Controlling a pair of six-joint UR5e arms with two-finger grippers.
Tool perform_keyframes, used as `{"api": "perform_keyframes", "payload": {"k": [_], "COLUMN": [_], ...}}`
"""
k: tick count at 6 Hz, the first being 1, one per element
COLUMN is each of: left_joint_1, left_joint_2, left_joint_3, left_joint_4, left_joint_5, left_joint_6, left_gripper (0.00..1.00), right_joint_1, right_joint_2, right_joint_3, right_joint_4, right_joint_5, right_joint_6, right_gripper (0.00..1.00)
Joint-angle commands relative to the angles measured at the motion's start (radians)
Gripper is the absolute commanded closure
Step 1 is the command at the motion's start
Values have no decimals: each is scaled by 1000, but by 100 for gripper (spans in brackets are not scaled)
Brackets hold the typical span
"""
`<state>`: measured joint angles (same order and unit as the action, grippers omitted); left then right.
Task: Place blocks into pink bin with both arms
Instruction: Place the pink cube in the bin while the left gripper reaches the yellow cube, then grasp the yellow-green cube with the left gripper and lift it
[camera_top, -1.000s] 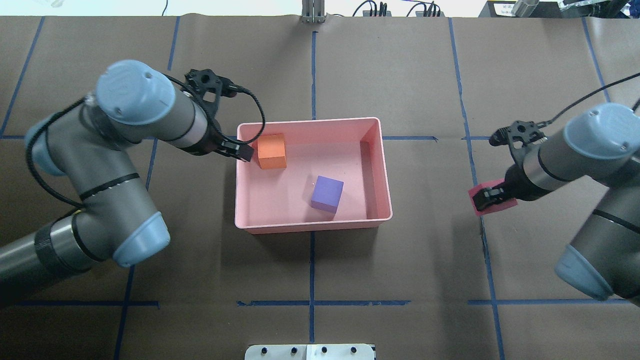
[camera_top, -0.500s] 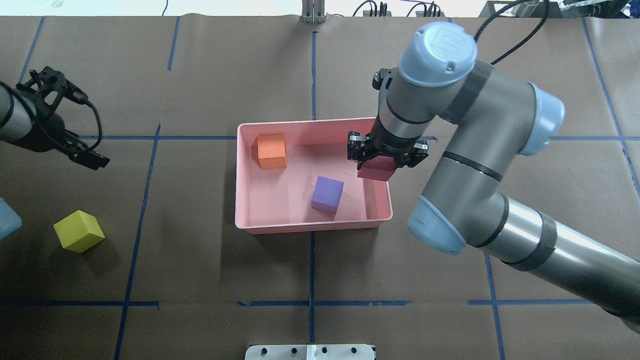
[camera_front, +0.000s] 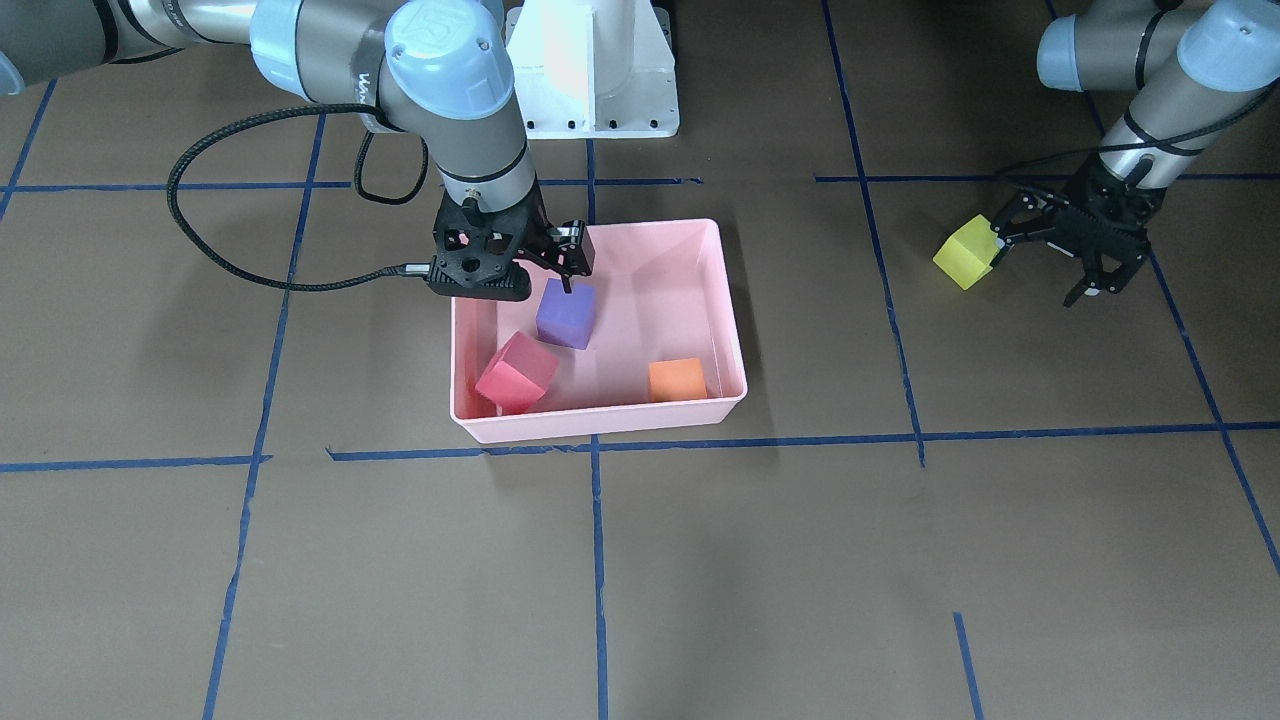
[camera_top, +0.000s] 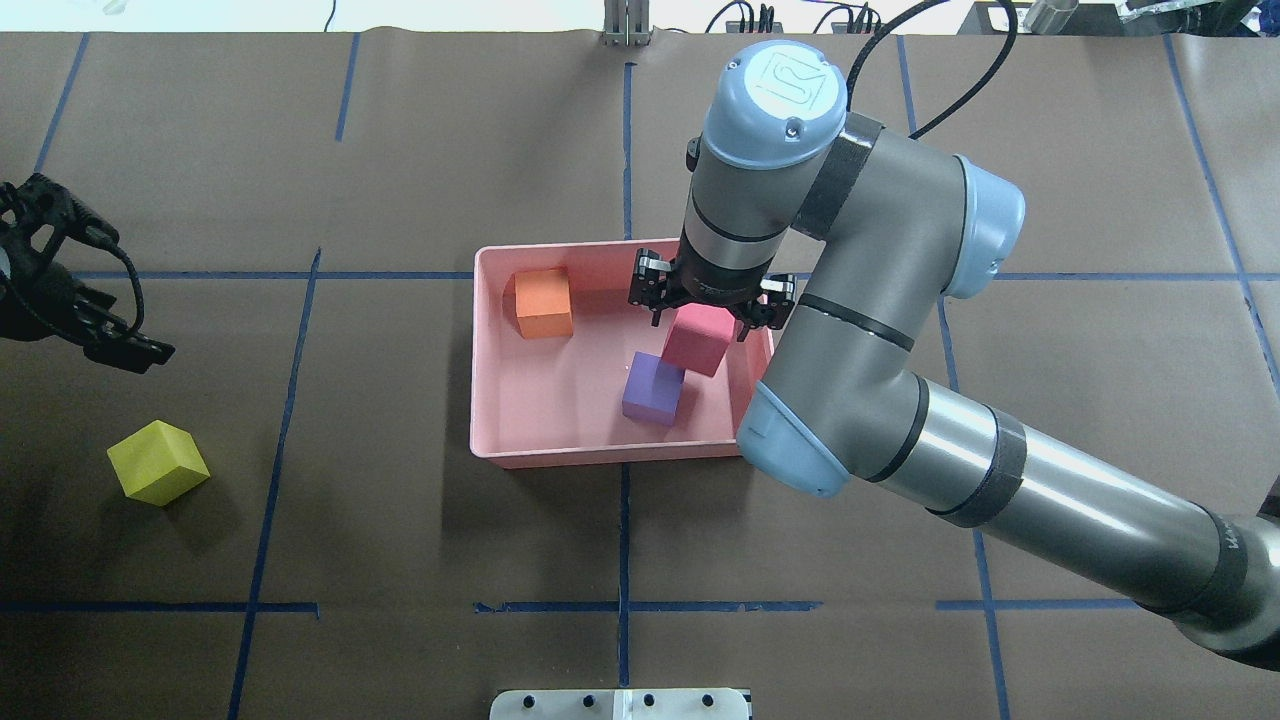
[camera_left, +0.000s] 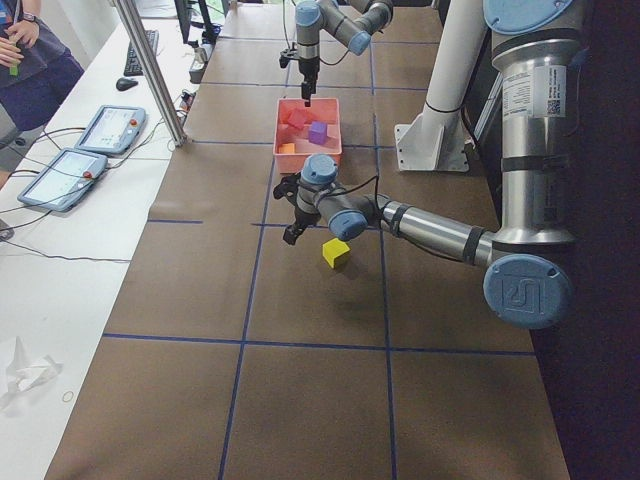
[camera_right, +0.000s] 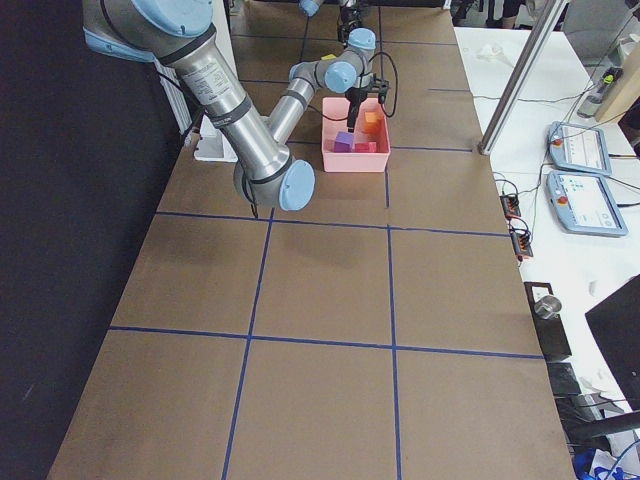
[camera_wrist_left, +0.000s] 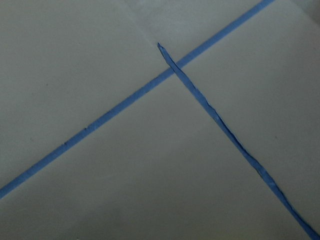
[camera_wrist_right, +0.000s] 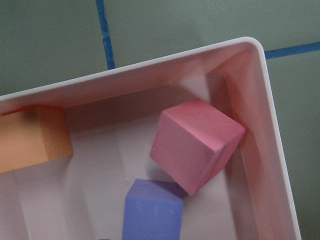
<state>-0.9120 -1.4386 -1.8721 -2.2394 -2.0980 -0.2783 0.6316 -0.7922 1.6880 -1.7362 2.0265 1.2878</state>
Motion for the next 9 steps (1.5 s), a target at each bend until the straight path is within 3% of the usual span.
{"api": "perform_keyframes", "payload": {"k": [1, 2, 9], "left_joint_1": [88, 141, 173], "left_joint_2": [79, 84, 89], "left_joint_3": [1, 2, 31], "left_joint_4": [-124, -123, -121], "left_joint_5": [4, 0, -8], "left_joint_6": [10, 25, 36], "left_gripper": [0, 0, 0], "right_joint_1": [-1, -1, -1], "right_joint_2": [-9, -18, -73], "right_joint_3": [-1, -1, 53], "right_joint_4": [3, 4, 4], "right_joint_5": [-3, -3, -3], "right_joint_6": [-4, -5, -8], "right_gripper": [0, 0, 0]}}
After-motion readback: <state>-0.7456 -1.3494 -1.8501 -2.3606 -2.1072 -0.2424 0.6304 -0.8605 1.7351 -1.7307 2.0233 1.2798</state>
